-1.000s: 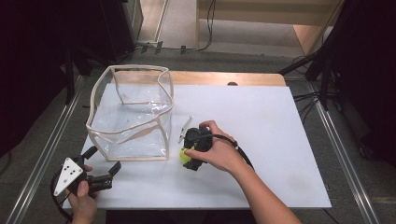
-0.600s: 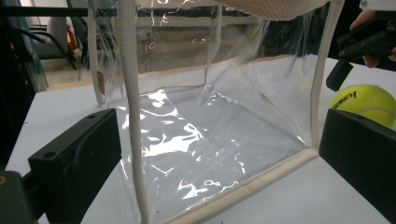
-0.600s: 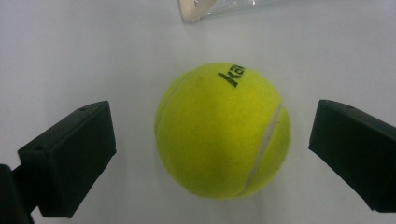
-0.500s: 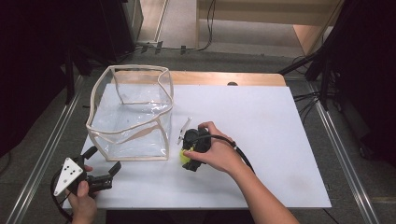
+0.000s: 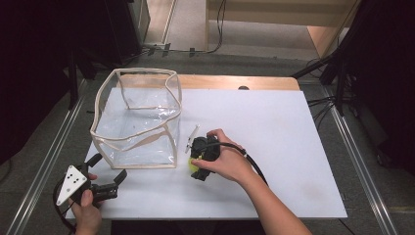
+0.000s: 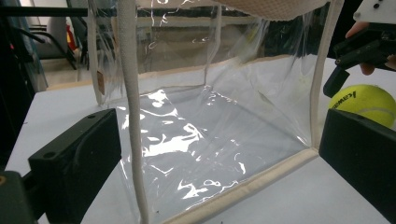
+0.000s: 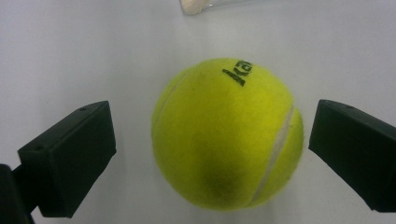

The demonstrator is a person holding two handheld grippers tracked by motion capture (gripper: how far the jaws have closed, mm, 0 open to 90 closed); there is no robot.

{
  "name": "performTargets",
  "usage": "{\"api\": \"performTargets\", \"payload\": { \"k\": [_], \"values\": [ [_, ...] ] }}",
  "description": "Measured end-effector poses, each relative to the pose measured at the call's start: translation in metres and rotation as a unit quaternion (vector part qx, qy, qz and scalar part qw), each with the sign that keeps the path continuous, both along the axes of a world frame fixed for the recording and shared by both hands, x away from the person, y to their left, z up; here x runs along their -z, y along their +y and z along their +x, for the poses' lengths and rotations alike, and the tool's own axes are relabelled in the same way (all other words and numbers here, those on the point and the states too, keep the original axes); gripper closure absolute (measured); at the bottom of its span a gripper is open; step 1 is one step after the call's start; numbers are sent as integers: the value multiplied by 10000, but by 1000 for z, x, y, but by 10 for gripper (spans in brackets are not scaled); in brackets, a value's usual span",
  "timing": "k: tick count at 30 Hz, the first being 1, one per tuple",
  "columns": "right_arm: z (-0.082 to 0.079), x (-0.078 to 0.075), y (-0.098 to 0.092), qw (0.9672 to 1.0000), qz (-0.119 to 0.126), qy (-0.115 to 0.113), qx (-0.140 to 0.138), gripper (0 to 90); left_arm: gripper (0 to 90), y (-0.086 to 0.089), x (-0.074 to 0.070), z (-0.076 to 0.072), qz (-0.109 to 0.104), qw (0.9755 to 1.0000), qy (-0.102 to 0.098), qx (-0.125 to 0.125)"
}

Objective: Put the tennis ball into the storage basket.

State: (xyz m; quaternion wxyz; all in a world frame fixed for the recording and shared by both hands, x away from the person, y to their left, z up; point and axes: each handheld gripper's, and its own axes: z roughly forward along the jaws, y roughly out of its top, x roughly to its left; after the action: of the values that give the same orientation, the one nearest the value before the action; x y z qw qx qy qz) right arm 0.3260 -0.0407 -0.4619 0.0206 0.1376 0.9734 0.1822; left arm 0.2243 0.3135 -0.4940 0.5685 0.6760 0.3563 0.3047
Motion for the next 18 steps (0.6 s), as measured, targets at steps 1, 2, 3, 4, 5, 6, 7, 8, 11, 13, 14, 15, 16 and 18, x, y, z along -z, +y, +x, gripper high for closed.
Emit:
{"api": "performTargets", "payload": {
  "k": [1, 2, 3, 4, 5, 6, 7, 8, 11, 13, 14, 15, 16, 18],
  "values": [
    [0, 1, 0, 10000, 14, 5, -3, 0, 0, 0, 0, 0, 0, 10000, 0, 1],
    [0, 1, 0, 10000, 12, 12, -2, 0, 0, 0, 0, 0, 3, 10000, 1, 2],
    [0, 2, 0, 10000, 3, 12, -19, 0, 0, 0, 0, 0, 5, 10000, 1, 3],
    [0, 2, 1, 10000, -2, 15, -16, 0, 0, 0, 0, 0, 4, 10000, 1, 3],
    [0, 2, 1, 10000, -21, 33, 22, 31, 0, 0, 0, 0, 4, 10000, 1, 2],
    [0, 1, 1, 10000, 9, -35, 41, 145, 0, 0, 0, 0, 5, 10000, 1, 2],
    [-1, 1, 1, 9999, 4, -90, 65, 207, 0, 0, 0, 0, 4, 10000, 1, 2],
    [-1, 1, 1, 9998, -20, -166, 84, 198, 0, 0, 0, 0, 5, 10000, 1, 1],
    [1, 1, 0, 9998, 4, -168, 105, 196, 0, 0, 0, 0, 4, 10000, 1, 2],
    [1, 2, 0, 9998, 16, -146, 108, 196, 0, 0, 0, 0, 4, 10000, 0, 3],
    [1, 3, 0, 9999, -20, -106, 69, 196, 0, 0, 0, 0, 6, 10000, 1, 3],
    [1, 4, 1, 9999, -34, -102, 51, 196, 0, 0, 0, 0, 14, 10000, 2, 4],
    [0, 4, 1, 9999, -34, -108, 65, 196, 0, 0, 0, 0, 13, 10000, 2, 2],
    [0, 4, 1, 9999, -34, -100, 89, 196, 0, 0, 0, 0, 14, 10000, 1, 3]
  ]
}}
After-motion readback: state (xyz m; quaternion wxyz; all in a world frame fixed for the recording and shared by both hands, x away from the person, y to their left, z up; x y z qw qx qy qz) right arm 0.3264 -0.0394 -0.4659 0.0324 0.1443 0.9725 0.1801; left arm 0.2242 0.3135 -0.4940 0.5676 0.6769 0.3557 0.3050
